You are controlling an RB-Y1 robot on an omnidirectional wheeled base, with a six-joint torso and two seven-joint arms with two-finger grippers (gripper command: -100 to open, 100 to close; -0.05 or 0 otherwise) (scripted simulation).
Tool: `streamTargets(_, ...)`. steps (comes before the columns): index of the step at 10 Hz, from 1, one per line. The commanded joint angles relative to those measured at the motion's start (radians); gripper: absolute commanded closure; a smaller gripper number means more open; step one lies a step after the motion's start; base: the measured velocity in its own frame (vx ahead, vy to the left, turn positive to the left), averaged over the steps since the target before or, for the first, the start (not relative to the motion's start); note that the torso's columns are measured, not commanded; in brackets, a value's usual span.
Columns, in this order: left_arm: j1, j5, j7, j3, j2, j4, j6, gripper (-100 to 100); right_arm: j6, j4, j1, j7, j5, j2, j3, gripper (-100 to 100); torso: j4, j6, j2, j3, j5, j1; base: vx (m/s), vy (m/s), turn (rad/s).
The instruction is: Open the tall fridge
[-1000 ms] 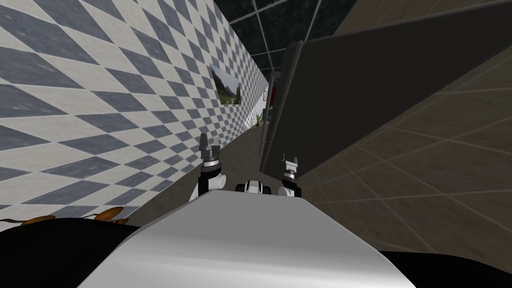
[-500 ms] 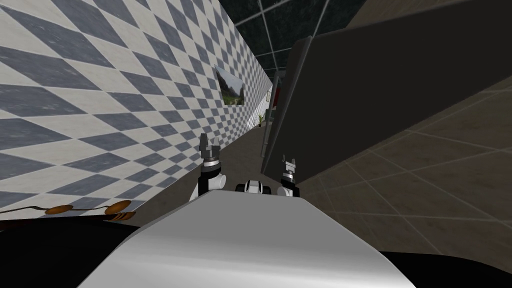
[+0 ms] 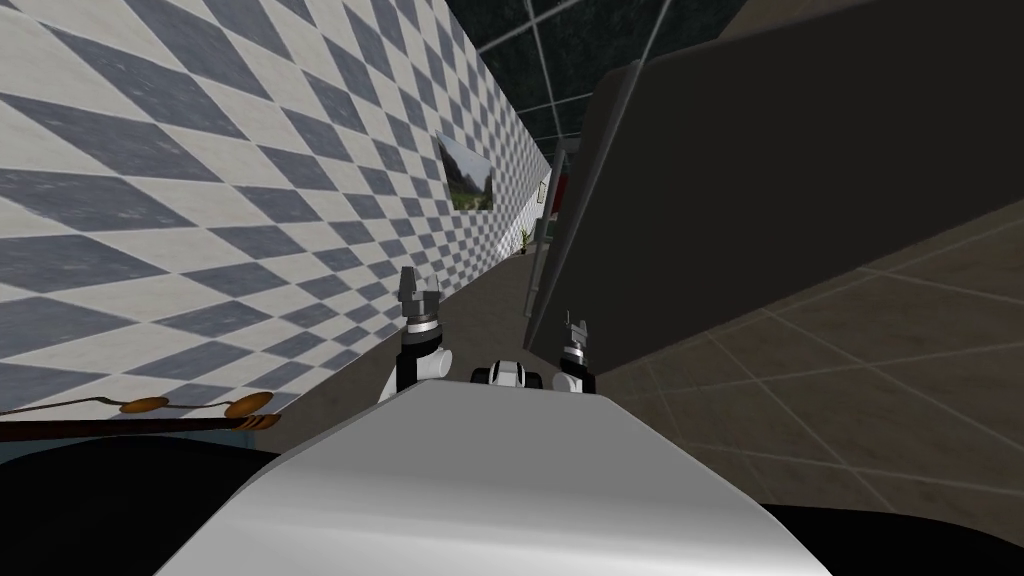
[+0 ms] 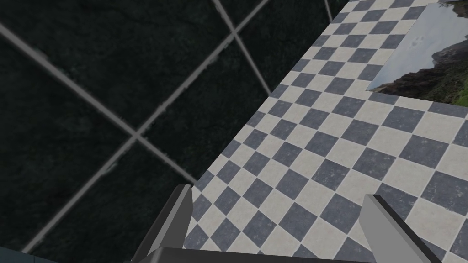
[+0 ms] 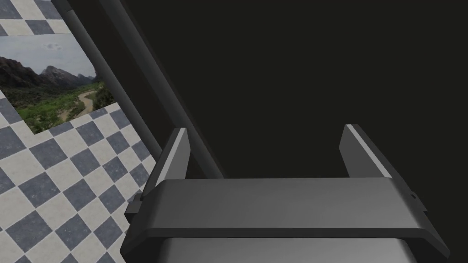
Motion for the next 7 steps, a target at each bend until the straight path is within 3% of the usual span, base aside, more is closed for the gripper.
streamTargets(1,0.0,0.0,0.0,0.0,0.0,0.0,0.0,0,-0.01,0.049,-0.024,-0.08,-0.051,0.005,0.011,-100,0.0,0.001,0.0,0.0,0.0,0.0,0.057,-0.001,0.143)
streamTargets(3,0.0,0.0,0.0,0.0,0.0,0.0,0.0,0,-0.01,0.049,-0.024,-0.125,-0.051,0.005,0.011,-100,0.0,0.001,0.001,0.0,0.0,-0.001,0.035,-0.003,0.027)
streamTargets(4,0.0,0.0,0.0,0.0,0.0,0.0,0.0,0,-0.015,0.081,-0.042,-0.158,-0.084,0.008,0.017,-100,0.0,0.001,0.002,0.001,0.0,-0.001,0.032,-0.002,0.148)
streamTargets(7,0.0,0.0,0.0,0.0,0.0,0.0,0.0,0,-0.019,0.114,-0.06,-0.242,-0.117,0.011,0.022,-100,0.0,0.0,0.0,0.0,0.0,-0.001,0.042,-0.004,0.104)
